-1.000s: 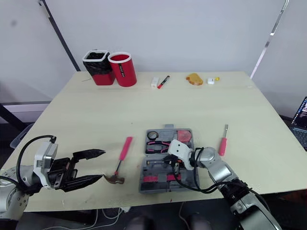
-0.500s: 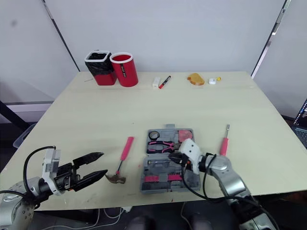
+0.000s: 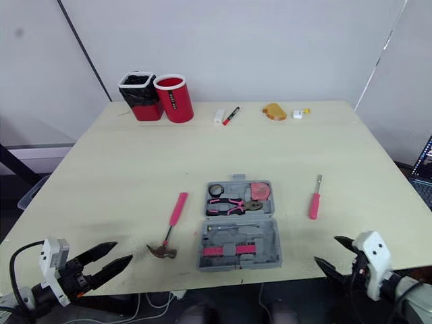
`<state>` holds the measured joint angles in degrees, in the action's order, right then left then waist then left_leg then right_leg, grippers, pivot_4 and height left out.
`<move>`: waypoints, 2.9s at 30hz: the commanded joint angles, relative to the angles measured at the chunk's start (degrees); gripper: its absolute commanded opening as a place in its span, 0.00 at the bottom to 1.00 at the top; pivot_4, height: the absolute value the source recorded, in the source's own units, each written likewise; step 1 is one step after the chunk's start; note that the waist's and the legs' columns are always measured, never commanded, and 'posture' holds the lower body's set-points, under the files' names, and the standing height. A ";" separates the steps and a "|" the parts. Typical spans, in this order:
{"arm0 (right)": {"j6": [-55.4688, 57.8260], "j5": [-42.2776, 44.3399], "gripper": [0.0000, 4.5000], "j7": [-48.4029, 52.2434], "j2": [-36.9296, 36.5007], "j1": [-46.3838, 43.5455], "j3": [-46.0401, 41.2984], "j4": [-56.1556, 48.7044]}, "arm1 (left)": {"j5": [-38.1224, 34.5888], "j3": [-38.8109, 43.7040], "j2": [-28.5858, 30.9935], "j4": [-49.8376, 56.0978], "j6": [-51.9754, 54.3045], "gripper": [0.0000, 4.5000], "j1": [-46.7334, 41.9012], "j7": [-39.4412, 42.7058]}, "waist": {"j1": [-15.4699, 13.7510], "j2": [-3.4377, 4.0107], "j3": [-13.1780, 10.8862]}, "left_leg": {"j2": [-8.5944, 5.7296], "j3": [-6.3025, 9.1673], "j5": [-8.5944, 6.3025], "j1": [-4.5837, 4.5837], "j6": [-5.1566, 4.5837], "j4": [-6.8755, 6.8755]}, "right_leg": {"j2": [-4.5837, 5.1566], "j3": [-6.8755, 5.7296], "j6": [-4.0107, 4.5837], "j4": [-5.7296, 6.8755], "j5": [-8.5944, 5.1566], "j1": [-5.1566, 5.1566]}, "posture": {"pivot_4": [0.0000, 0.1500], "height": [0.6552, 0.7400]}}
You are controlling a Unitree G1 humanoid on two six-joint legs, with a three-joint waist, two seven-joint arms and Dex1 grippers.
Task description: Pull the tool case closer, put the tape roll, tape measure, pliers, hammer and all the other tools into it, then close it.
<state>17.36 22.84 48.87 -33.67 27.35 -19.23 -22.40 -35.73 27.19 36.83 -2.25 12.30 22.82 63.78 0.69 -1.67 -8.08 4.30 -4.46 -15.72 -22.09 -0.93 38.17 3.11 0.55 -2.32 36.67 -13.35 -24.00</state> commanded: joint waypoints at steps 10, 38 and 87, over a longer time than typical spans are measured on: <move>-1.26 5.85 1.00 5.89 -3.34 -5.43 1.34 -5.25 | 2.20 -2.74 0.06 6.92 3.41 1.00 -4.34 -6.24 | -0.09 0.03 -0.11 | -0.07 0.00 0.05 -0.13 -0.10 -0.02 | 0.03 -0.05 0.02 -0.03 0.02 -0.04 | 1.00 1.00; 6.02 10.85 1.00 8.84 -10.59 -28.78 13.56 -11.11 | 9.38 -21.32 -10.84 32.73 53.76 0.85 -22.36 -55.87 | -1.50 -0.16 -0.36 | -0.39 0.28 0.17 -0.37 -0.28 0.17 | -0.29 -0.25 0.27 0.02 0.18 0.18 | 1.00 1.00; 2.63 9.71 1.00 6.60 -6.21 -29.32 16.22 -11.05 | 20.95 -25.80 36.05 20.97 16.58 0.78 -29.47 -5.11 | -1.54 0.03 -0.55 | -0.42 0.21 0.16 -0.41 -0.26 0.16 | -0.13 -0.32 0.29 -0.01 0.17 0.06 | 1.00 1.00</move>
<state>21.61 32.65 55.73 -40.06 -1.62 -2.50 -32.48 -20.82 5.15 70.02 22.91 40.62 -4.36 52.56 -0.85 -1.64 -8.63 3.87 -4.28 -15.56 -22.56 -1.19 38.33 2.99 0.21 -2.03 36.65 -13.18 -23.96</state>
